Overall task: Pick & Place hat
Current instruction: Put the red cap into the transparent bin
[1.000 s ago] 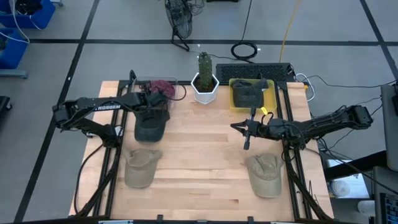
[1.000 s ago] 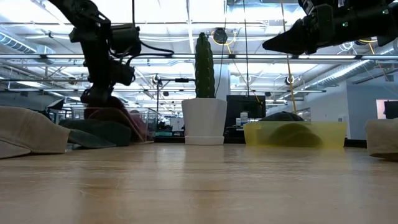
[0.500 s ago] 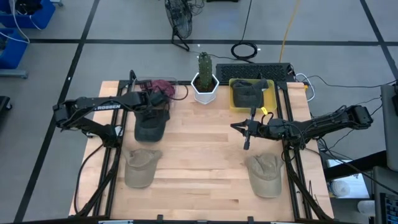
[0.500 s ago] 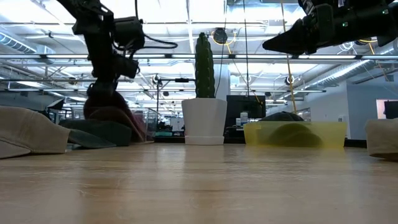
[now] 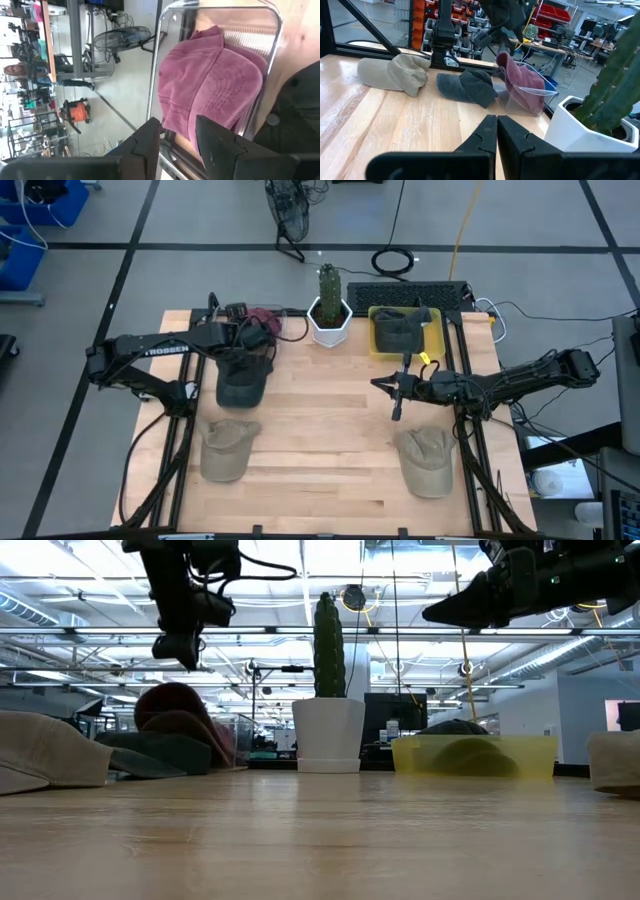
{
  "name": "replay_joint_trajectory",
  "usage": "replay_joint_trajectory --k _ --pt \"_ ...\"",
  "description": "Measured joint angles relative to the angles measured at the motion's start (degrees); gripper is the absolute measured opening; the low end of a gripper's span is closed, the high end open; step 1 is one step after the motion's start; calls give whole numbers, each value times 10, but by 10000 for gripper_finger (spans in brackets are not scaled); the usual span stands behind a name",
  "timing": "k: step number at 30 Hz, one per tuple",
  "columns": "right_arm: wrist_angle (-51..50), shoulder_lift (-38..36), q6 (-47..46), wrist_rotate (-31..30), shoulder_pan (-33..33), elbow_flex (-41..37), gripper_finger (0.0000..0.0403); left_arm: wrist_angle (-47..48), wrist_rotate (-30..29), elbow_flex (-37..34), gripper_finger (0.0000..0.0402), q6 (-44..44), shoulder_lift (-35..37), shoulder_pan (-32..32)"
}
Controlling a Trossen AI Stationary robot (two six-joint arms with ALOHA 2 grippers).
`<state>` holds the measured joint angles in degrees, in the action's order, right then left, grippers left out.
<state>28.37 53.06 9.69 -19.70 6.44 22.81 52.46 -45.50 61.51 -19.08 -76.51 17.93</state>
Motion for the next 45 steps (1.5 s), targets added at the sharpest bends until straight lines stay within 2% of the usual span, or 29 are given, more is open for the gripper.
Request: replay_joint_trajectory --k 5,8,10,14,18,22,27,35,45 --pt "0 0 0 0 0 0 4 8 -13 1 131 2 0 1" --pt "0 0 -1 0 0 0 4 -6 -62 1 131 12 0 14" --pt "0 0 -6 0 0 0 4 -29 -73 -1 131 13 1 35" --pt "0 0 -7 0 0 0 4 -77 13 -11 131 13 1 94" --pt "0 0 -6 0 0 0 4 -145 62 -31 131 19 0 146" --pt "0 0 -2 0 0 0 4 -179 106 -40 131 64 0 196" --pt "0 0 0 0 0 0 4 -185 219 -63 131 142 0 235" --pt "0 0 -5 0 0 0 4 -200 226 -126 131 152 0 242" --pt "-1 0 -7 0 -8 0 4 -248 227 -135 131 151 0 241"
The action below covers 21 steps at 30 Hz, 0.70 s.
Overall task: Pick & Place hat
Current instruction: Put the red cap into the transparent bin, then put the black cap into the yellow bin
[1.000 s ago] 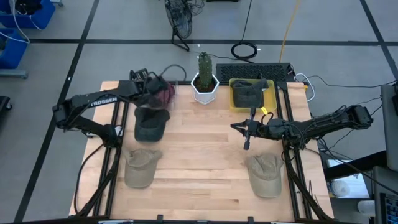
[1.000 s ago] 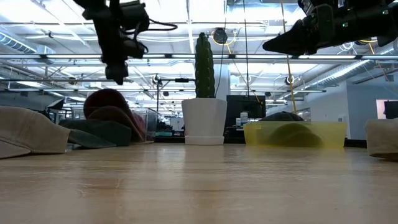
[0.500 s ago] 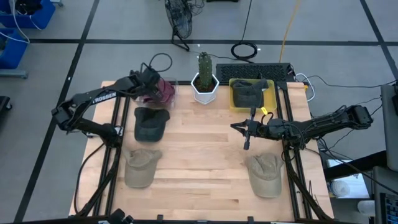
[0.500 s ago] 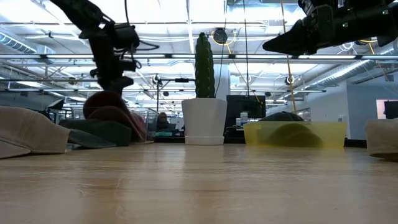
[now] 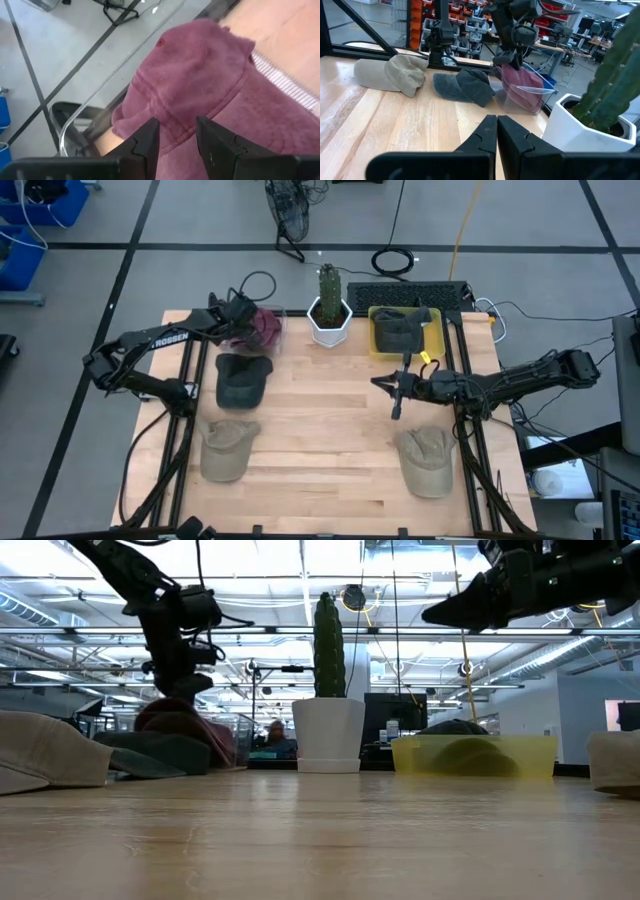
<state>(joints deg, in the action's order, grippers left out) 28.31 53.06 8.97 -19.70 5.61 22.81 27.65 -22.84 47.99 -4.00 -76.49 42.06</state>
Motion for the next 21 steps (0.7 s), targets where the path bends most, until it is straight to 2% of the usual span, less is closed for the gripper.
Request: replay_joint_trajectory --k 9,17,21 --pt "-12 0 1 0 0 0 4 9 -2 24 131 -17 23 -11" --pt "-12 0 -2 0 0 0 4 36 -12 69 131 -26 115 -61" --pt "-14 0 -8 0 0 0 4 40 17 71 131 -3 170 -113"
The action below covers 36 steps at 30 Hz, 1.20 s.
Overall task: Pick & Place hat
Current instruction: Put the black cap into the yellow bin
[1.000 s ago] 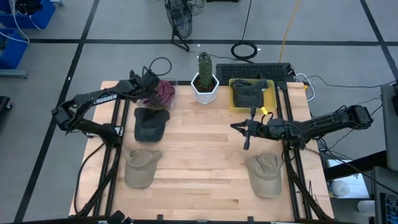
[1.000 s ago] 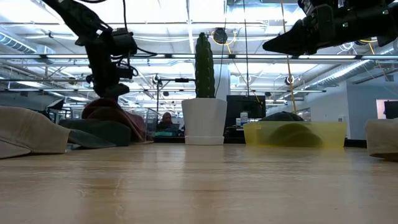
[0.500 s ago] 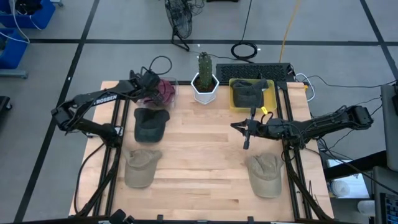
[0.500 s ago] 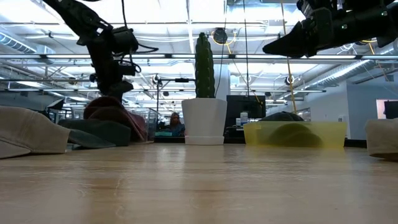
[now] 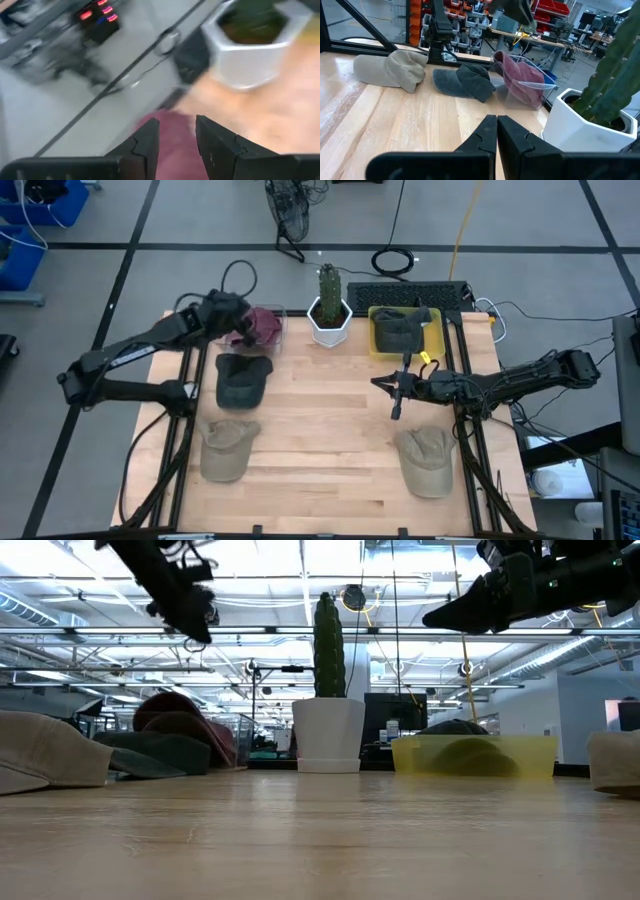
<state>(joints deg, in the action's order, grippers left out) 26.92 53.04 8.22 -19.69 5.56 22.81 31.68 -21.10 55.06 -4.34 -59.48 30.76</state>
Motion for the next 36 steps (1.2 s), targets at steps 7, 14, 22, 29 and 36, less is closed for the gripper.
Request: replay_joint_trajectory --k 7,14,22,29,36 --pt "-2 0 -15 0 0 0 4 56 46 -1 131 60 30 -123" --pt "-2 0 -16 0 0 0 4 72 47 -1 131 101 5 -245" --pt "-2 0 -16 0 0 0 4 241 47 -2 131 165 -31 -334" --pt "-2 0 -25 0 0 0 4 322 51 -2 132 240 -52 -359" --pt "-2 0 -31 2 0 0 4 342 70 -17 169 256 -74 -347"
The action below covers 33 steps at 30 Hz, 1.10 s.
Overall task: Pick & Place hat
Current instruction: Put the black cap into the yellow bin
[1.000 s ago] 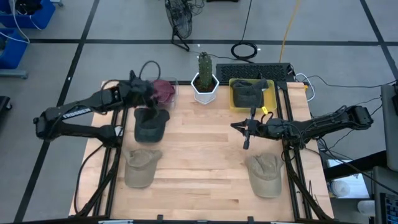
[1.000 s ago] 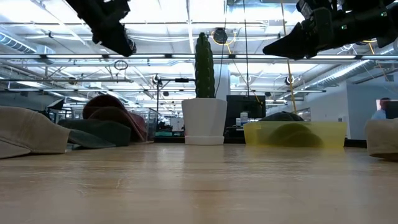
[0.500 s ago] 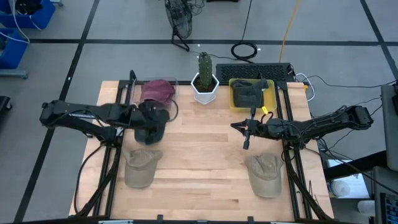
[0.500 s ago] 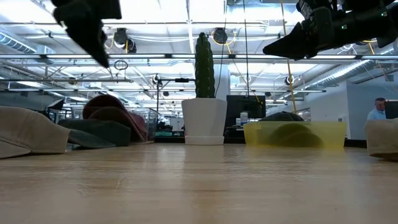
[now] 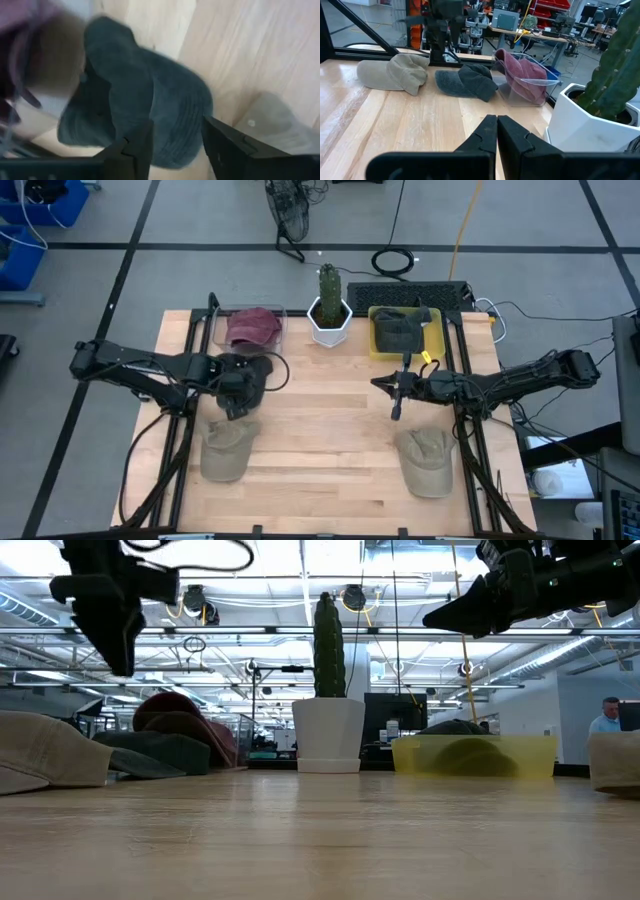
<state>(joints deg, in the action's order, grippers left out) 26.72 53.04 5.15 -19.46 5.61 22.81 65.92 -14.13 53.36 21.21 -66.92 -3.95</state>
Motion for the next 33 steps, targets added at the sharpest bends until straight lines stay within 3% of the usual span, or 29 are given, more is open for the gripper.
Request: replay_joint_trajectory --k 6,11,23,33 --pt "0 0 0 0 0 0 4 1 7 -35 227 -24 -11 26" --pt "0 0 0 0 0 0 4 1 -9 -68 251 -51 -10 54" --pt "0 0 0 0 0 0 4 -6 -18 -74 227 -46 -12 133" --pt "0 0 1 0 0 0 4 -52 21 -74 229 3 -33 180"
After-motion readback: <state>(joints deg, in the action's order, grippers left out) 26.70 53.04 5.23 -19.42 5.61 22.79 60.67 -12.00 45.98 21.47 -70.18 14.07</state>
